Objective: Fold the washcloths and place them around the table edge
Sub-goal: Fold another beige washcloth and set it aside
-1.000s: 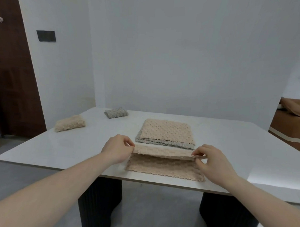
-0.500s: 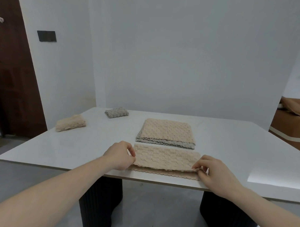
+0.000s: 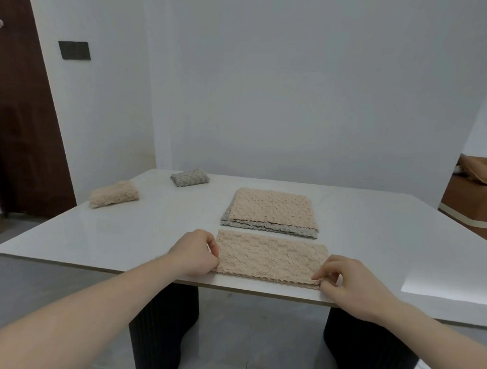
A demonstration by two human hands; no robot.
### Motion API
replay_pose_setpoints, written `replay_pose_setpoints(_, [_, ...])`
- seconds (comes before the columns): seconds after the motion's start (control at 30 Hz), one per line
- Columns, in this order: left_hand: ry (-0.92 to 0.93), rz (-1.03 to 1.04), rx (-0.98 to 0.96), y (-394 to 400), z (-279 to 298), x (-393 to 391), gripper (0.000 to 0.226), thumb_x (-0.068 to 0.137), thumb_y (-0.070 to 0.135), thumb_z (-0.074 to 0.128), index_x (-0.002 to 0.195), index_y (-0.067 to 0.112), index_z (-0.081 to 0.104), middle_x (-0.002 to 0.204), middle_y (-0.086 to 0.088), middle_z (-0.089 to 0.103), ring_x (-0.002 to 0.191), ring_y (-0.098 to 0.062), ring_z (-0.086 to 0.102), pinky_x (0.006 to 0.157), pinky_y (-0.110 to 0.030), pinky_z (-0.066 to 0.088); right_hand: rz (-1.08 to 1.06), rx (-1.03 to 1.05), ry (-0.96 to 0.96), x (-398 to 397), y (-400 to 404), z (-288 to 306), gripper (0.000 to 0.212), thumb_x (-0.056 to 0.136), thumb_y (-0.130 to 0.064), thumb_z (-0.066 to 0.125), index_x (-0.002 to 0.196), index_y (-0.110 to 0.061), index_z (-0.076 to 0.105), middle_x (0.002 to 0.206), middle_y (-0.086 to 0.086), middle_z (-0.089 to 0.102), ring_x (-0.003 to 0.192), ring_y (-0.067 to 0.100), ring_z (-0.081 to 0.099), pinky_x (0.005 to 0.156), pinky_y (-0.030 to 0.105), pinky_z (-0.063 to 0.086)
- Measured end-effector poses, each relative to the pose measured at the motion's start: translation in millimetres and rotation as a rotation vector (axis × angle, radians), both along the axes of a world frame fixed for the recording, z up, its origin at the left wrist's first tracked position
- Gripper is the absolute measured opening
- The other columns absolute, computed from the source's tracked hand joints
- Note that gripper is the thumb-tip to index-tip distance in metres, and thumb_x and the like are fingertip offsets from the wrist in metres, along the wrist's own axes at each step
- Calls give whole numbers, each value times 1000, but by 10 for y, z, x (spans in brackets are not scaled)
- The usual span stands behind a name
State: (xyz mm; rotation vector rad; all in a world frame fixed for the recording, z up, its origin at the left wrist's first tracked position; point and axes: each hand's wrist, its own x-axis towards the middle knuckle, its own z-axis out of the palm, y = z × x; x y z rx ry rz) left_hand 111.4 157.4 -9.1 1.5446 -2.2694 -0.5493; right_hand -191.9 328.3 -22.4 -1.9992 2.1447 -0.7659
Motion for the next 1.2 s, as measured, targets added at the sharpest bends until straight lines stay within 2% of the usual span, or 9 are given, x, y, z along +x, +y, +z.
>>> replay_pose_setpoints(0.13, [-15,-4,-112,80,104,-125,7,74,25,66,79,30,62,73,11,64,74,-10,63,60,-26,46,-30,-56,-1,23,-55,85,17,85,-29,59,79,-38,72,92,-23,63,84,1,60,79,26,51])
replay_pose_setpoints(0.23, [64,-68,-162,118,124,-330,8,78,30,63,86,32,63,86,15,68,84,-8,64,75,-30,55,-67,-143,0,36,-220,69,17,94,-30,54,95,-38,69,101,-24,60,95,-1,57,87,29,48])
replay_pose_setpoints(0.3, [59,-166,-176,126,86,-485,20,85,36,62,104,34,65,109,16,67,100,-9,62,89,-32,53,-89,-124,36,50,-358,13,22,99,-35,49,114,-36,65,121,-22,57,113,5,53,99,29,43])
replay_pose_setpoints(0.4, [-64,-301,-196,117,-5,-707,48,94,49,52,139,32,54,149,7,46,137,-19,42,115,-38,35,-132,-43,84,70,-562,-79,39,102,-41,43,138,-29,54,148,-12,44,135,16,41,114,32,31])
replay_pose_setpoints(0.5, [-210,-342,-171,114,-88,-870,65,98,62,38,156,34,32,168,4,17,154,-25,15,126,-45,14,-184,52,-53,132,-702,-115,50,105,-41,35,150,-20,41,159,-3,34,146,17,29,122,32,19])
replay_pose_setpoints(0.57, [-269,-346,-115,111,-165,-939,71,98,67,29,160,35,19,170,5,5,156,-24,4,126,-48,4,-210,131,-58,176,-755,-156,56,106,-45,29,155,-18,33,163,2,27,151,18,20,123,34,12])
replay_pose_setpoints(0.63, [-319,-347,-95,99,-240,-976,75,96,72,21,162,36,11,170,5,0,157,-23,-3,126,-49,-4,-218,212,41,207,-778,-215,62,104,-51,24,158,-20,23,166,2,15,154,19,9,124,39,5])
replay_pose_setpoints(0.73, [-353,-339,-110,42,-295,-1003,79,94,75,16,162,36,5,170,6,-2,157,-22,-6,125,-51,-6,-231,274,118,180,-826,-238,66,103,-55,20,160,-22,13,168,-1,6,155,19,0,125,45,0])
replay_pose_setpoints(1.2, [-357,-299,-89,-171,-300,-1079,84,91,80,14,162,36,5,170,8,-2,157,-20,-7,125,-51,-7,-217,272,166,0,-1063,-245,69,100,-60,20,160,-27,13,167,-8,9,154,11,0,124,47,-2])
